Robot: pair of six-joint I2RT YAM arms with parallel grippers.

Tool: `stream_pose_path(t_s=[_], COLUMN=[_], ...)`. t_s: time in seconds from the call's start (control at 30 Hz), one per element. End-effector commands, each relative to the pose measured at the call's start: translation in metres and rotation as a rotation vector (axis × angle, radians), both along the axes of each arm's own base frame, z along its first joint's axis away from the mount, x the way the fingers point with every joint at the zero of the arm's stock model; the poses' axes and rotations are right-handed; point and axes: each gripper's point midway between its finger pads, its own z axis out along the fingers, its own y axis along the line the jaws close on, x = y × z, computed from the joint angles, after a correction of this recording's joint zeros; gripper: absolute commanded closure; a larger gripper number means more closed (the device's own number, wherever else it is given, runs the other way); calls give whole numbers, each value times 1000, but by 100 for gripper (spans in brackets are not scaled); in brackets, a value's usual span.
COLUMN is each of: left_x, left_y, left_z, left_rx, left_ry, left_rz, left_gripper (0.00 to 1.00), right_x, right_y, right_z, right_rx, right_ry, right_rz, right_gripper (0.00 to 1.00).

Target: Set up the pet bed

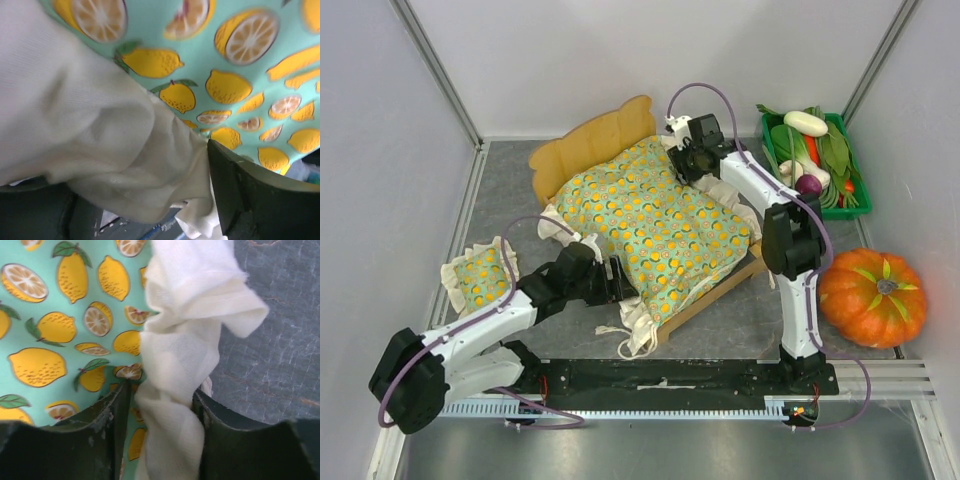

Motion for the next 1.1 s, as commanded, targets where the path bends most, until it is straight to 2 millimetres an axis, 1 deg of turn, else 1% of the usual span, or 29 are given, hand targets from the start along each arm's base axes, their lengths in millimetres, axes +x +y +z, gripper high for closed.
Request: stream_pose_path(t_s=[0.0,0.03,0.07,0.1,0.13,0.2,0.23,0.27,0.3,0.33,0.37,0.4,0.43,0.47,0.5,0.53,0.57,0.6,0.63,0.67,0.7,0.73,0.77,0.8,0.83,0.87,0.9,1.0,1.07], left_x=[44,44,42,42,39,36,34,35,30,32,34,30,33,35,36,35,38,38,41,43,45,47,50,53,55,58,60,66,67], left_y=[33,40,46,48,48,49,52,55,62,69,73,81,90,94,100,111,115,120,126,128,130,133,133,133,133,133,132,127,125], left_z=[42,42,37,38,40,35,31,31,27,28,36,36,40,56,62,65,82,89,95,105,109,113,123,124,127,134,136,141,143], left_rx=[101,119,143,141,128,137,153,167,200,226,227,255,281,273,286,328,317,329,348,347,366,379,380,400,408,405,412,402,392], left_ry=[-232,-242,-233,-241,-243,-227,-217,-213,-190,-201,-223,-217,-237,-269,-284,-294,-330,-353,-378,-404,-424,-438,-456,-462,-469,-481,-486,-496,-498], left_rz=[185,194,201,203,194,189,191,200,209,238,261,277,310,336,353,382,407,416,432,439,429,437,443,432,430,433,430,422,418], left_gripper=[15,11,10,9,8,8,7,7,7,6,5,5,4,4,4,4,4,4,3,2,2,1,1,1,0,0,0,0,0], right_x=[-11,-9,-5,-3,-2,0,0,2,-6,-12,-16,-35,-43,-56,-80,-98,-112,-142,-158,-172,-200,-219,-232,-249,-265,-272,-283,-304,-317], right_y=[-13,-20,-31,-41,-48,-66,-75,-83,-103,-111,-117,-136,-145,-154,-160,-156,-153,-153,-139,-134,-121,-116,-120,-98,-99,-93,-82,-72,-76], right_z=[51,57,64,80,87,113,122,135,151,157,168,172,177,174,171,160,152,141,129,123,114,106,115,113,104,106,98,78,66], right_rx=[-33,-42,-66,-66,-69,-60,-56,-39,-50,-45,-32,-20,14,27,61,139,196,253,391,439,461,451,468,471,447,517,528,535,479], right_ry=[-35,-51,-81,-113,-134,-200,-227,-271,-308,-319,-359,-381,-403,-392,-369,-306,-264,-223,-141,-113,-92,-61,-113,-88,-55,-33,4,78,101], right_rz=[-47,-56,-84,-108,-125,-194,-234,-288,-388,-428,-465,-584,-655,-723,-757,-790,-810,-829,-862,-870,-854,-873,-936,-896,-918,-956,-944,-1010,-1051], right_gripper=[39,30,26,21,16,14,4,2,2,2,2,2,2,2,2,2,2,2,6,8,8,9,8,8,8,8,8,8,8])
